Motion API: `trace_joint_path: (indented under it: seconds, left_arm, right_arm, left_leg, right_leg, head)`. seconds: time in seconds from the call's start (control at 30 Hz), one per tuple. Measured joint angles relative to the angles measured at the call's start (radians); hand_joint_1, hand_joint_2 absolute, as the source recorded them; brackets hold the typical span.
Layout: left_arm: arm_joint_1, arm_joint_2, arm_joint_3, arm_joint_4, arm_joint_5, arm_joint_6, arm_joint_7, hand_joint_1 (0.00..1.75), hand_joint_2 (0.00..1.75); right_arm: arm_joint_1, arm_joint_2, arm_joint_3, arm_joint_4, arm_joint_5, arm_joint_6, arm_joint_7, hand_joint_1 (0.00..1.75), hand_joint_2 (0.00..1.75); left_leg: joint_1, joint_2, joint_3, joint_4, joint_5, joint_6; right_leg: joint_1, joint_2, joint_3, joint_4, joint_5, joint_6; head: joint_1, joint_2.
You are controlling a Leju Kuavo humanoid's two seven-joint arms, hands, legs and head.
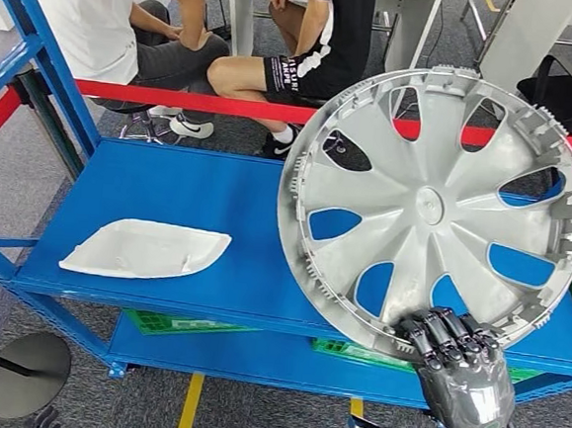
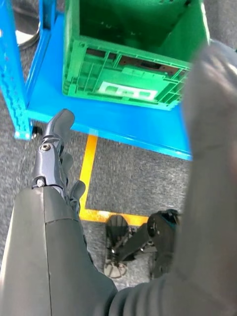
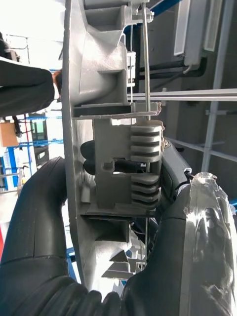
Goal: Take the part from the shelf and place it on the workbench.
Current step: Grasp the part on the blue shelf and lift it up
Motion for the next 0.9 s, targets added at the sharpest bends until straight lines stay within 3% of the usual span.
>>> trace_joint_path:
  seconds: [0.13, 0.27, 0.4, 0.47, 0.53, 0.6, 0.63, 0.67, 0.7, 0.8, 0.83, 0.9]
  left_arm:
    - [-0.001, 0.002, -0.015, -0.002, 0.001, 0.01, -0.003, 0.0, 1.75]
    - [-0.004, 0.045, -0.179, -0.003, 0.092, 0.16, -0.02, 0.0, 1.75]
    - [-0.004, 0.077, -0.273, -0.003, 0.123, 0.198, -0.021, 0.0, 1.75]
    - [-0.003, 0.084, -0.299, -0.004, 0.126, 0.202, -0.021, 0.0, 1.75]
    - [-0.003, 0.09, -0.321, -0.004, 0.136, 0.21, -0.021, 0.0, 1.75]
    - [-0.001, 0.1, -0.347, -0.004, 0.157, 0.229, -0.021, 0.0, 1.75]
    - [0.001, 0.107, -0.364, -0.003, 0.17, 0.242, -0.02, 0.0, 1.75]
    - [0.002, 0.114, -0.381, -0.003, 0.183, 0.256, -0.019, 0.0, 1.75]
    - [0.004, 0.121, -0.4, -0.002, 0.194, 0.268, -0.017, 0.0, 1.75]
    - [0.006, 0.141, -0.447, 0.0, 0.217, 0.289, -0.013, 0.0, 1.75]
    - [0.007, 0.148, -0.46, 0.0, 0.223, 0.295, -0.012, 0.0, 1.75]
    - [0.009, 0.162, -0.484, 0.001, 0.237, 0.308, -0.01, 0.0, 1.75]
  right_arm:
    - [0.005, 0.0, 0.002, -0.009, 0.0, 0.0, 0.012, 1.75, 1.75]
    - [0.041, -0.046, 0.07, -0.042, -0.073, 0.0, 0.183, 1.75, 1.75]
    - [0.058, -0.082, 0.11, -0.042, -0.117, 0.001, 0.192, 1.75, 1.75]
    - [0.061, -0.093, 0.121, -0.044, -0.12, 0.0, 0.192, 1.75, 1.75]
    - [0.063, -0.103, 0.127, -0.045, -0.128, 0.0, 0.187, 1.75, 1.75]
    - [0.068, -0.111, 0.131, -0.045, -0.149, 0.0, 0.168, 1.75, 1.75]
    - [0.073, -0.113, 0.133, -0.045, -0.16, 0.0, 0.153, 1.75, 1.75]
    - [0.078, -0.114, 0.134, -0.045, -0.166, 0.0, 0.138, 1.75, 1.75]
    - [0.084, -0.114, 0.135, -0.045, -0.169, 0.0, 0.124, 1.75, 1.75]
    - [0.095, -0.114, 0.135, -0.047, -0.169, 0.0, 0.101, 1.75, 1.75]
    - [0.097, -0.114, 0.135, -0.048, -0.171, 0.0, 0.096, 1.75, 1.75]
    - [0.103, -0.114, 0.134, -0.05, -0.176, 0.0, 0.087, 1.75, 1.75]
  left_leg:
    - [0.0, 0.0, 0.0, 0.0, 0.0, 0.0]
    - [-0.007, 0.0, 0.0, 0.002, -0.003, 0.004]
    - [-0.017, 0.0, 0.0, 0.0, -0.006, 0.013]
    - [-0.013, 0.001, 0.004, -0.009, 0.0, 0.021]
    - [-0.007, 0.002, 0.009, -0.016, 0.006, 0.028]
    - [-0.008, 0.002, 0.008, -0.016, 0.006, 0.03]
    - [-0.009, 0.001, 0.007, -0.016, 0.006, 0.03]
    - [-0.008, 0.001, 0.007, -0.016, 0.005, 0.03]
    - [-0.007, -0.001, 0.007, -0.016, 0.006, 0.029]
    - [-0.004, -0.007, 0.006, -0.013, 0.008, 0.012]
    - [-0.006, -0.009, 0.005, -0.011, 0.011, 0.004]
    - [-0.008, -0.011, 0.0, -0.01, 0.02, -0.011]
  right_leg:
    - [0.0, 0.0, 0.0, 0.0, 0.0, 0.0]
    - [-0.006, 0.0, 0.0, -0.002, 0.001, 0.004]
    - [-0.015, 0.001, 0.002, -0.006, 0.001, 0.014]
    - [-0.016, 0.001, 0.0, 0.005, -0.011, 0.019]
    - [-0.014, 0.002, -0.034, 0.084, -0.064, 0.018]
    - [-0.012, 0.003, -0.103, 0.222, -0.131, 0.016]
    - [-0.011, 0.003, -0.131, 0.274, -0.144, 0.015]
    - [-0.011, 0.004, -0.142, 0.29, -0.135, 0.015]
    - [-0.012, 0.003, -0.133, 0.264, -0.106, 0.016]
    - [-0.015, 0.007, -0.049, 0.077, -0.002, 0.017]
    - [-0.015, 0.01, -0.034, 0.045, 0.012, 0.014]
    - [-0.011, 0.017, -0.037, 0.042, 0.022, -0.001]
  head:
    - [0.0, 0.0]
    - [0.0, 0.0]
    - [0.0, 0.0]
    - [0.0, 0.0]
    - [0.004, 0.0]
    - [0.007, 0.0]
    - [0.007, 0.0]
    - [0.008, 0.0]
    - [0.008, 0.0]
    - [0.009, 0.0]
    - [0.009, 0.0]
    - [0.008, 0.0]
